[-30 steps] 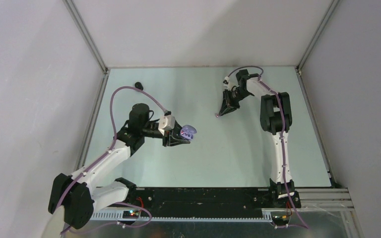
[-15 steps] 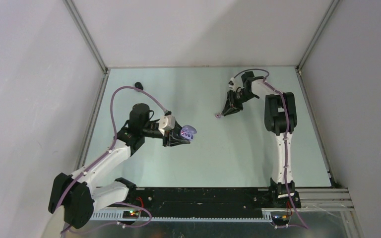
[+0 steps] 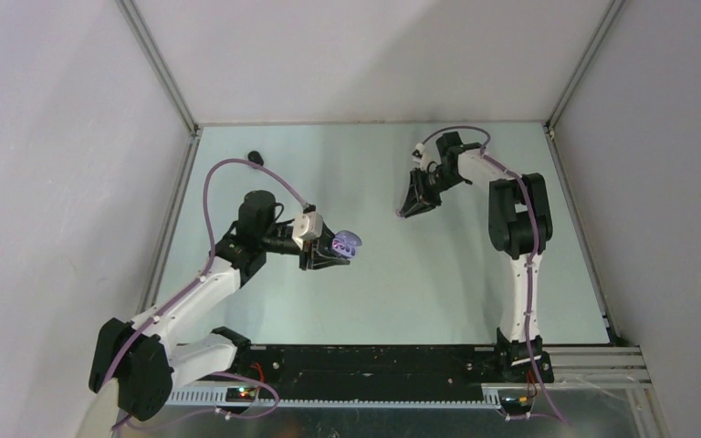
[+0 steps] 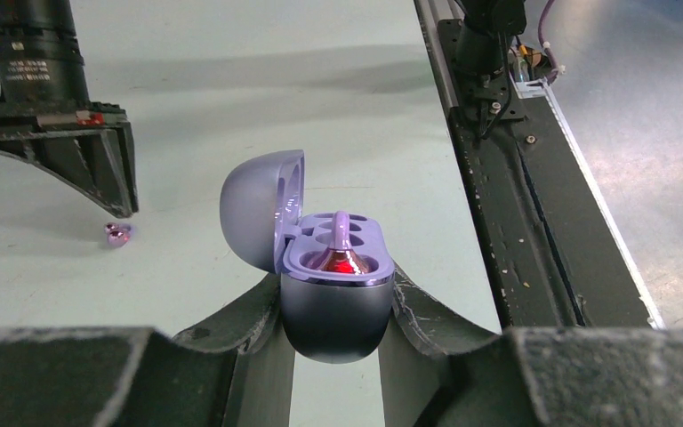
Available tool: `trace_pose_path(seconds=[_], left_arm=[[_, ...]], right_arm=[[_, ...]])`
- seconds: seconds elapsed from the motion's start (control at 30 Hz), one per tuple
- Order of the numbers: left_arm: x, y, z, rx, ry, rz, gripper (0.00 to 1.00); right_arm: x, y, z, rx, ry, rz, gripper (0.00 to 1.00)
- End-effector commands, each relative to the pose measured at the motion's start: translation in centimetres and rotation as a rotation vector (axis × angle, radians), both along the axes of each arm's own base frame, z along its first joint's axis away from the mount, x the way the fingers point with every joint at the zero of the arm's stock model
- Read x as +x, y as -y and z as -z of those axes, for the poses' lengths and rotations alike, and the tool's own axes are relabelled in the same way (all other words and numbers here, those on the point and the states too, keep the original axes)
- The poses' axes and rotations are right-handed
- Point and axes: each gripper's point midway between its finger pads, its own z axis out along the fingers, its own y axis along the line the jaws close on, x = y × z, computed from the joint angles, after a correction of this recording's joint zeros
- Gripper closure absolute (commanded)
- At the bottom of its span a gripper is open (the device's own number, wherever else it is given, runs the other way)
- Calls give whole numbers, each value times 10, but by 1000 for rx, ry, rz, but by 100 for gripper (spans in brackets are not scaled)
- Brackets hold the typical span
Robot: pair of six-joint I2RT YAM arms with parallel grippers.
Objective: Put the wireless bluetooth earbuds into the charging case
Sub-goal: Adjust the earbud at the center of the board.
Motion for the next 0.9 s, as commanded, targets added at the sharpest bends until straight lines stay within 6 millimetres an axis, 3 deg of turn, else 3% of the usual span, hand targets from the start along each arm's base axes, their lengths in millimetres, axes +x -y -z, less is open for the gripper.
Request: trace_pose_path(seconds=[0.0, 0.17, 0.3, 0.57, 0.87], left_arm=[[-1, 1, -7, -14, 56, 10, 100], [-1, 1, -7, -13, 59, 9, 100], [-2, 0, -7, -13, 63, 10, 100], [-2, 0, -6, -9, 64, 11, 100], [-2, 0, -6, -8, 61, 13, 100]], right_arm=[[-9, -19, -5, 0, 16, -39, 75], [-18, -37, 7, -95, 52, -85, 74], [-12, -35, 22, -219, 88, -65, 75], [6, -6, 44, -342, 85, 22, 75], [25, 28, 45, -345, 70, 112, 75]])
